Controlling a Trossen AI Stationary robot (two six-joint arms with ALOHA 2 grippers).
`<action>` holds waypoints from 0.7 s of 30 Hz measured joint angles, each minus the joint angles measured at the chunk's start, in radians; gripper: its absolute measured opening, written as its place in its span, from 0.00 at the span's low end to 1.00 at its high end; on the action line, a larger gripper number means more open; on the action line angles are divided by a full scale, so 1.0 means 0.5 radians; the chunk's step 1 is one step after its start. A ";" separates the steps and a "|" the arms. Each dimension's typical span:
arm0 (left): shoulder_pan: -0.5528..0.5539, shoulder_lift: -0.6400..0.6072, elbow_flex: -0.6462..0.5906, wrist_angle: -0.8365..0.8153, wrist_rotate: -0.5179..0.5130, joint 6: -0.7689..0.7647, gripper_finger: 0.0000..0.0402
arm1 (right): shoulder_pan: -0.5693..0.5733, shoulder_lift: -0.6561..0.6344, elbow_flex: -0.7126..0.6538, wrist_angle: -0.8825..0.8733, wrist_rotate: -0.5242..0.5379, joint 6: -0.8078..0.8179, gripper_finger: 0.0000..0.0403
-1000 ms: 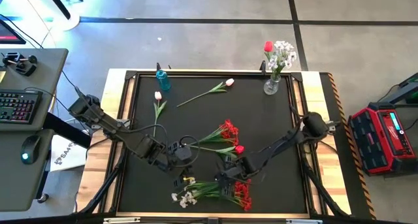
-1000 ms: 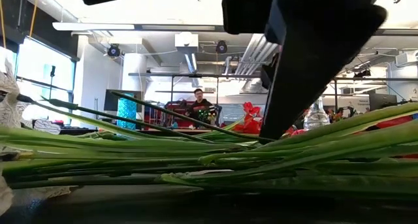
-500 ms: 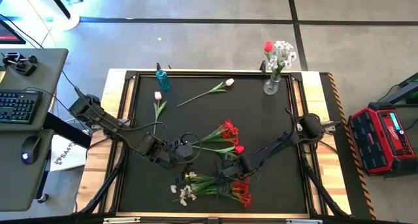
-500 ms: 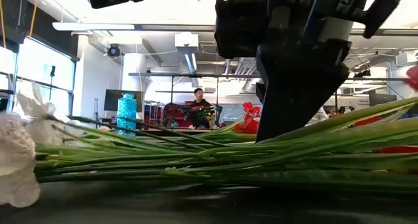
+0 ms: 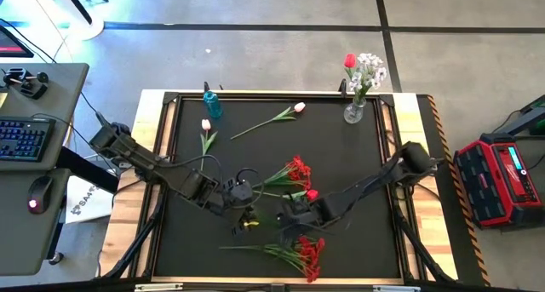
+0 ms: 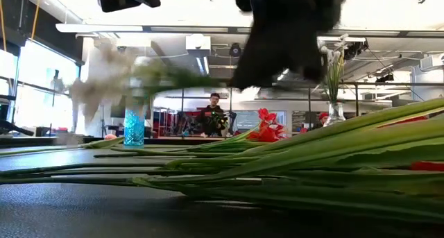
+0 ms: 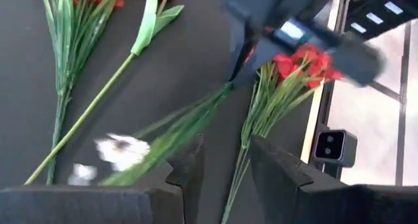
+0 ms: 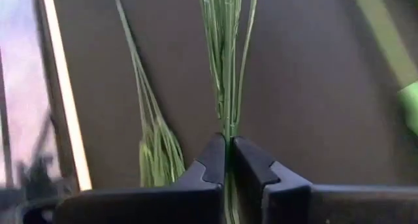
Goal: Sort flowers into vase by color
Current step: Put the white flowers into the transparent vase
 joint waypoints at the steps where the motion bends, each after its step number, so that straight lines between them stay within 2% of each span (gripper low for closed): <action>1: 0.006 -0.004 0.000 0.001 -0.004 -0.001 0.27 | 0.008 -0.041 0.000 -0.009 0.084 0.014 0.01; 13: 0.039 -0.112 0.001 0.148 -0.239 0.058 0.27 | 0.163 -0.488 -0.002 -0.516 1.278 0.628 0.00; 17: 0.067 -0.142 0.001 0.284 -0.281 0.180 0.27 | 0.194 -0.593 -0.002 -0.455 1.480 0.568 0.00; 21: 0.092 -0.141 0.001 0.545 -0.310 0.363 0.28 | 0.199 -0.659 -0.003 -0.227 1.541 0.318 0.00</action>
